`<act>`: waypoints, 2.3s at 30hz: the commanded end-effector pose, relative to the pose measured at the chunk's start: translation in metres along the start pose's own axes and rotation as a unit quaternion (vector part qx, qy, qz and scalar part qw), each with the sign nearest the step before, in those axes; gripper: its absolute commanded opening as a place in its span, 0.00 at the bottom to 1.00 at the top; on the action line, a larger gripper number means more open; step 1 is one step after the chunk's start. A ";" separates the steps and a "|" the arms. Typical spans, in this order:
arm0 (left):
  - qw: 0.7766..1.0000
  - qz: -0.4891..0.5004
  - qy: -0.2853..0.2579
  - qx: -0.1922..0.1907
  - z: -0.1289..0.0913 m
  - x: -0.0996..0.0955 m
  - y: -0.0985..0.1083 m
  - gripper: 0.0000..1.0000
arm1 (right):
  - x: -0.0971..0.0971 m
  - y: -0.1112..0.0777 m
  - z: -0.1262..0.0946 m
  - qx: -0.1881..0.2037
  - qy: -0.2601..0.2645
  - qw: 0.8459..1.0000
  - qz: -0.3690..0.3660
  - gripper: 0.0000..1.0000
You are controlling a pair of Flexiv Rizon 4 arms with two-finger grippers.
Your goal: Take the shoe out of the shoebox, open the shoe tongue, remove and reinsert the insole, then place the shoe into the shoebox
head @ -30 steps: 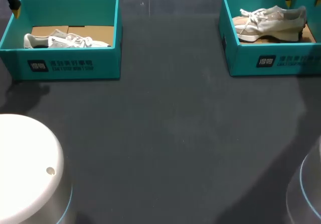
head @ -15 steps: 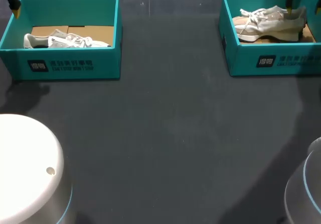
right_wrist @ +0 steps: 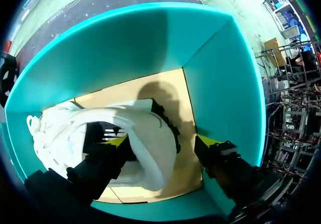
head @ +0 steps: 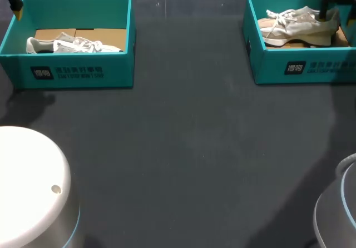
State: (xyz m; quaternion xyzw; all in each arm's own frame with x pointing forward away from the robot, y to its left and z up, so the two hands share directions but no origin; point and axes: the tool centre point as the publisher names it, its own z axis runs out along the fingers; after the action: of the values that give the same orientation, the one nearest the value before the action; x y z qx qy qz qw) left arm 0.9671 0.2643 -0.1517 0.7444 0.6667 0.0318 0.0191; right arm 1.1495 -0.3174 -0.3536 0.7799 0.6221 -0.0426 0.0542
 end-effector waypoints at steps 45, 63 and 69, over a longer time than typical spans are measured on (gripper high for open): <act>1.000 0.001 0.001 0.000 0.000 0.000 -0.001 1.00 | 0.004 -0.003 0.003 0.032 0.007 0.999 0.000 0.00; 1.000 0.001 0.001 0.000 0.000 0.000 -0.001 1.00 | -0.012 -0.006 -0.037 -0.002 0.016 1.000 0.009 0.00; 1.000 0.001 0.001 0.000 0.000 0.000 -0.001 1.00 | -0.017 -0.003 -0.039 -0.009 0.005 1.000 -0.011 0.00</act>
State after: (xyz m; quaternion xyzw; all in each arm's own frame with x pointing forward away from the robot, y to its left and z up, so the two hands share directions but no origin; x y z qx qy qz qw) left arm 0.9672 0.2642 -0.1517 0.7445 0.6666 0.0318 0.0191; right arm 1.1458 -0.3283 -0.3153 0.7725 0.6316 -0.0366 0.0553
